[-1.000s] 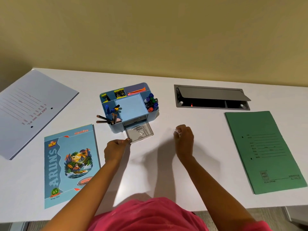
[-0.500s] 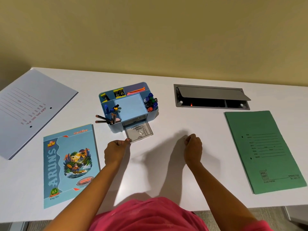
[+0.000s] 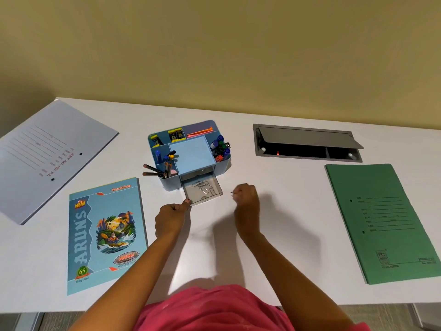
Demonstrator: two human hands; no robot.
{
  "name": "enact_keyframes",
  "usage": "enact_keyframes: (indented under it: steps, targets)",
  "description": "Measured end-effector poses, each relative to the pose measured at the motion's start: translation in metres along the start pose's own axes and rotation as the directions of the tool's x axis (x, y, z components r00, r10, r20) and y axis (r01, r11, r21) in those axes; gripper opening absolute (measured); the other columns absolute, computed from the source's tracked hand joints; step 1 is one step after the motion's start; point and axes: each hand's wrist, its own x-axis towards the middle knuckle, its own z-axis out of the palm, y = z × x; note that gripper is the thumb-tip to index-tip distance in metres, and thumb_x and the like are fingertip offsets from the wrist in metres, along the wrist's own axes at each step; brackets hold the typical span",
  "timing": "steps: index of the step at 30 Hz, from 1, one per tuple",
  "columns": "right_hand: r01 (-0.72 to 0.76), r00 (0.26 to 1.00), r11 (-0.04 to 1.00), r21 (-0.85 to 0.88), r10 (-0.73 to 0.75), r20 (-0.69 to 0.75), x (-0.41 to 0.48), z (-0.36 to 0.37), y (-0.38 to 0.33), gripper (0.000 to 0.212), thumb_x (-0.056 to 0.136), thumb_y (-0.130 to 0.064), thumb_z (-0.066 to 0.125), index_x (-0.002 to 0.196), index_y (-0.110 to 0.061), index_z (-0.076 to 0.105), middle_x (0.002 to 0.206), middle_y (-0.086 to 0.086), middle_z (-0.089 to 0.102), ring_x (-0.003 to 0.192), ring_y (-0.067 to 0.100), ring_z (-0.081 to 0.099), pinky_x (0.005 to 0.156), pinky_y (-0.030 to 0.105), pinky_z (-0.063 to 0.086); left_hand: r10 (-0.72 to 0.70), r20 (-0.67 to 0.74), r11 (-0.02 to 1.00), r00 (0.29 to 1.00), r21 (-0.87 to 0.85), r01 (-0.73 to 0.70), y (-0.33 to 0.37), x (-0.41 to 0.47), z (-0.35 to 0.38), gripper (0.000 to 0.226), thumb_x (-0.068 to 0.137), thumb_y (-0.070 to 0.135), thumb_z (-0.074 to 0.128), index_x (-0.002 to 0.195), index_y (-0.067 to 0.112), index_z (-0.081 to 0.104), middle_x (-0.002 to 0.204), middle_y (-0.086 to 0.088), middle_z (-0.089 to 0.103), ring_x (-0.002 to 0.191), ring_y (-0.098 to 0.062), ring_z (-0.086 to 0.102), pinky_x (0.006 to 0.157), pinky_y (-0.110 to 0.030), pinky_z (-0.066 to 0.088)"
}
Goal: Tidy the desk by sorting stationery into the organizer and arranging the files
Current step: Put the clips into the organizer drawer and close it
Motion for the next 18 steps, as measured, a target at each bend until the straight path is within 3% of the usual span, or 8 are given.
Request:
enact_keyframes:
  steps: [4,9,11,13,15,18]
  targets:
    - [0.106,0.994,0.982,0.158,-0.106,-0.007,-0.001,0.024,-0.030,0.015,0.092,0.001,0.046,0.091,-0.010,0.057,0.088,-0.002,0.053,0.081,0.019,0.053,0.072,0.031,0.047,0.008,0.003,1.000,1.000,-0.013,-0.008,-0.001,0.000,0.002,0.036,0.087,0.052,0.056,0.066,0.026,0.070,0.069,-0.001,0.063,0.063,-0.024,0.051,0.064,-0.029,0.039]
    - [0.144,0.990,0.985,0.100,-0.144,-0.001,-0.004,0.043,-0.034,0.019,0.098,-0.015,0.044,0.106,-0.008,0.060,0.100,0.004,0.060,0.091,0.017,0.058,0.077,0.032,0.053,0.040,0.002,0.999,0.999,-0.029,-0.039,-0.002,-0.001,0.003,0.034,0.090,0.050,0.054,0.073,0.027,0.073,0.078,-0.005,0.067,0.062,-0.022,0.048,0.064,-0.029,0.036]
    - [0.150,0.988,0.985,0.087,-0.146,-0.045,-0.006,0.041,-0.035,0.021,0.098,-0.012,0.043,0.108,-0.005,0.060,0.103,0.007,0.061,0.095,0.018,0.058,0.079,0.030,0.053,0.051,0.000,0.997,0.999,-0.062,-0.051,-0.004,-0.001,0.004,0.034,0.090,0.050,0.054,0.074,0.027,0.074,0.080,-0.007,0.069,0.063,-0.023,0.048,0.063,-0.029,0.035]
    - [0.076,0.994,0.993,0.087,-0.068,-0.090,-0.007,0.040,-0.034,0.021,0.092,0.000,0.046,0.108,-0.006,0.058,0.104,0.007,0.059,0.095,0.019,0.055,0.081,0.030,0.050,0.053,-0.004,0.993,0.999,-0.103,-0.053,-0.005,-0.001,0.006,0.032,0.090,0.048,0.055,0.068,0.031,0.071,0.081,-0.007,0.072,0.062,-0.023,0.048,0.063,-0.029,0.035]
    - [-0.102,0.986,0.991,0.090,0.113,-0.124,-0.006,0.038,-0.034,0.034,0.082,0.010,0.048,0.110,-0.007,0.056,0.106,0.009,0.055,0.098,0.021,0.052,0.083,0.027,0.045,0.045,-0.003,0.991,0.999,-0.125,-0.045,-0.005,-0.001,0.007,0.032,0.091,0.045,0.055,0.066,0.033,0.070,0.082,-0.005,0.073,0.061,-0.023,0.049,0.064,-0.029,0.036]
    - [-0.409,0.907,0.902,0.141,0.419,-0.050,-0.003,0.035,-0.036,0.041,0.076,0.017,0.045,0.111,-0.002,0.051,0.106,0.014,0.054,0.097,0.021,0.051,0.084,0.023,0.041,0.039,-0.005,0.989,0.999,-0.140,-0.040,-0.003,-0.002,0.009,0.032,0.093,0.043,0.053,0.073,0.028,0.073,0.079,-0.008,0.071,0.054,-0.020,0.044,0.064,-0.029,0.035]
